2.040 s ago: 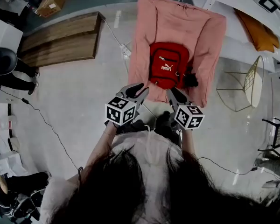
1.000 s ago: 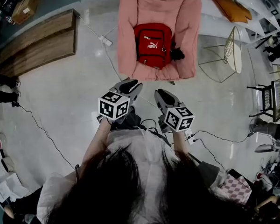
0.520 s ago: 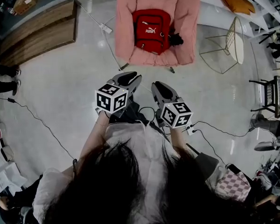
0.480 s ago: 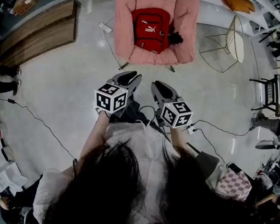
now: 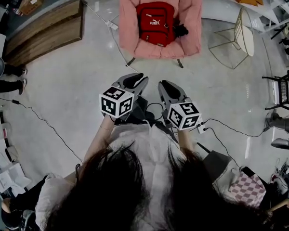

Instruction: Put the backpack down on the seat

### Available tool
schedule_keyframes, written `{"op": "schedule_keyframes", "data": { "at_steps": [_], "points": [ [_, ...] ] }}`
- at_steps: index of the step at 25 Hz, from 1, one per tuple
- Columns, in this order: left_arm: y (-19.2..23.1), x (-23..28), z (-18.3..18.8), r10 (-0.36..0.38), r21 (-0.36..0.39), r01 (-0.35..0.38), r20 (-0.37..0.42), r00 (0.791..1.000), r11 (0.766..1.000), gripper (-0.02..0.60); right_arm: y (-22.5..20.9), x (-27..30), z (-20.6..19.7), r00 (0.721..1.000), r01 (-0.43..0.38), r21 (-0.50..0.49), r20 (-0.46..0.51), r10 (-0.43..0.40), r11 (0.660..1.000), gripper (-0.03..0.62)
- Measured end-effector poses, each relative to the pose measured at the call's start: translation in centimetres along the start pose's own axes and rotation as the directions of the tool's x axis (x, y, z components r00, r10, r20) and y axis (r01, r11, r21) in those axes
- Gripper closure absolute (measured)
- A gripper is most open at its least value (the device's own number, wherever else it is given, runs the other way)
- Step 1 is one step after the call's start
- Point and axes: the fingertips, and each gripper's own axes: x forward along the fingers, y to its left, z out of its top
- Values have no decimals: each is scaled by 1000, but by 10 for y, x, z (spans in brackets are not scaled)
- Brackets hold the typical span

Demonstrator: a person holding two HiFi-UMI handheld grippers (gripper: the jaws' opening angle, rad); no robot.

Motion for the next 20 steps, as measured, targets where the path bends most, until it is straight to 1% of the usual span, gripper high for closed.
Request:
{"op": "schedule_keyframes", "data": {
  "at_steps": [6, 13, 20],
  "points": [
    [-13, -13, -6, 16, 27, -16, 6, 1000, 999, 480, 3, -18, -5, 999, 0, 6, 32, 0, 1000, 528],
    [-16, -26, -5, 16, 67, -16, 6, 1000, 998, 480, 9, -26, 4, 995, 26, 28, 98, -28, 999, 528],
    [-27, -18, -10, 15, 95, -14, -6, 1000, 995, 480, -2, -35, 3, 994, 34, 20, 103, -36, 999, 528]
  ]
}}
